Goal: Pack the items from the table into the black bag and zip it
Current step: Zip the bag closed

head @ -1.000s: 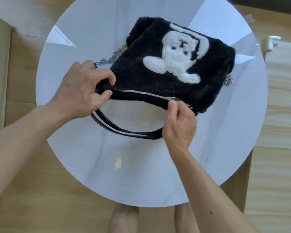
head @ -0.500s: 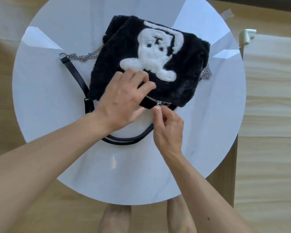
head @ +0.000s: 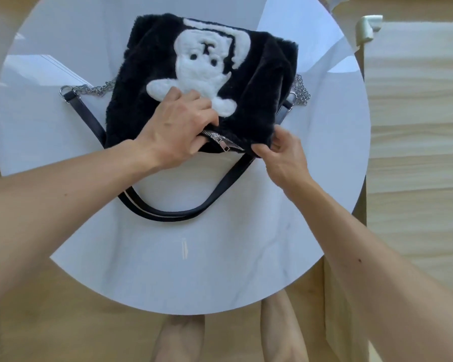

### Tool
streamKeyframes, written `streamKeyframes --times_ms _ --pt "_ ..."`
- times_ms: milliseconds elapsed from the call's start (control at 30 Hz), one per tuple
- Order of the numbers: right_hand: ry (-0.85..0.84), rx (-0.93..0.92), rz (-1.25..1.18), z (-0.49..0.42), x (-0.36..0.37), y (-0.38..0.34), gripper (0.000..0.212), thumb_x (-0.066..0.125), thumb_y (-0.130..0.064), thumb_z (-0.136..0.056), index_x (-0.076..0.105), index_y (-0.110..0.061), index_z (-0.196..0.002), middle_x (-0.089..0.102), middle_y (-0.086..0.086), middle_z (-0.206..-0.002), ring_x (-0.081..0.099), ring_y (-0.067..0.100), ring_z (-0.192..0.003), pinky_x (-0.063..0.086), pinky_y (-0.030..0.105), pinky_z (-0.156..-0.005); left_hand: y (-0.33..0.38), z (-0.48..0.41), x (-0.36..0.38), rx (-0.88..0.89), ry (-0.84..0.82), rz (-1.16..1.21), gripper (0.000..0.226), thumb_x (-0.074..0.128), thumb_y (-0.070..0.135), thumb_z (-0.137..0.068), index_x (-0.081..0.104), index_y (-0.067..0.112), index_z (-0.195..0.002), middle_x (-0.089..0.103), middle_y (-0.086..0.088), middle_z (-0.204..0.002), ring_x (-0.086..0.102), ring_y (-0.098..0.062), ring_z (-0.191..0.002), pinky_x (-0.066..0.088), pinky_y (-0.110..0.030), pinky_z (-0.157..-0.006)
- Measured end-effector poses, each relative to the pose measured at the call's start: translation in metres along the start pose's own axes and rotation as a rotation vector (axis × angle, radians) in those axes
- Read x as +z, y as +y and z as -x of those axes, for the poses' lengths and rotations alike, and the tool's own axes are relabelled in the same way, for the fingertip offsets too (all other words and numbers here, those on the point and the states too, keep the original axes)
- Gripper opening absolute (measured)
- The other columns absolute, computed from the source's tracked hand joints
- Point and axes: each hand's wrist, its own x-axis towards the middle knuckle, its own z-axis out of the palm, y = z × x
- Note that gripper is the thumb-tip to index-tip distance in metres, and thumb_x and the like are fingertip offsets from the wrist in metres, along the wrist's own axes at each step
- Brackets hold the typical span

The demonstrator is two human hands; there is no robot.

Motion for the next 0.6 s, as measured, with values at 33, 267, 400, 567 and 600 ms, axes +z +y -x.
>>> streamKeyframes --times_ms 33,267,400,567,600 --pt "-0.011 -0.001 -0.061 -0.003 -0.008 -0.002 0.010 0.061 -0.006 -0.089 0.064 -0.006 -0.099 0.070 0.003 -0.090 0.064 0.017 -0.082 0.049 0.034 -0.079 0.001 -0.001 -0.001 -0.006 -0.001 0.001 0.022 0.068 0.013 -0.082 0.066 0.014 -0.104 0.063 -0.003 -0.094 0.055 -0.027 -0.096 0.034 -0.040 -0.087" --pt "-0.192 0.069 0.079 -0.008 -0.040 -0.025 0.018 0.050 -0.020 -0.097 0.065 -0.012 -0.094 0.065 0.003 -0.080 0.061 0.021 -0.077 0.049 0.033 -0.074 0.018 -0.009 -0.001 -0.035 -0.006 -0.015 0.031 0.072 0.006 -0.074 0.062 0.013 -0.102 0.058 -0.001 -0.089 0.053 -0.026 -0.088 0.035 -0.039 -0.084" --pt "0.079 -0.125 0.577 -0.006 -0.029 -0.026 0.014 0.045 -0.021 -0.100 0.049 -0.016 -0.088 0.050 -0.003 -0.072 0.050 0.029 -0.079 0.036 0.038 -0.070 0.020 -0.016 0.002 -0.082 -0.056 0.026 0.024 0.069 0.009 -0.079 0.064 0.016 -0.101 0.056 0.003 -0.087 0.050 -0.022 -0.088 0.034 -0.037 -0.087" --pt "0.258 -0.179 0.534 0.009 -0.016 -0.021 0.008 0.046 -0.020 -0.096 0.049 -0.017 -0.103 0.051 -0.007 -0.069 0.052 0.027 -0.078 0.037 0.040 -0.080 0.011 -0.023 -0.002 -0.095 -0.117 0.118 0.017 0.071 0.020 -0.082 0.066 0.019 -0.098 0.059 0.005 -0.088 0.050 -0.018 -0.085 0.031 -0.034 -0.087" --pt "0.326 -0.206 0.494 0.016 -0.013 -0.024 0.013 0.048 -0.018 -0.093 0.049 -0.017 -0.106 0.054 -0.006 -0.077 0.053 0.025 -0.083 0.039 0.040 -0.083 0.010 -0.023 -0.003 -0.095 -0.125 0.133 0.017 0.071 0.021 -0.082 0.067 0.019 -0.098 0.060 0.004 -0.088 0.052 -0.018 -0.085 0.031 -0.034 -0.087"
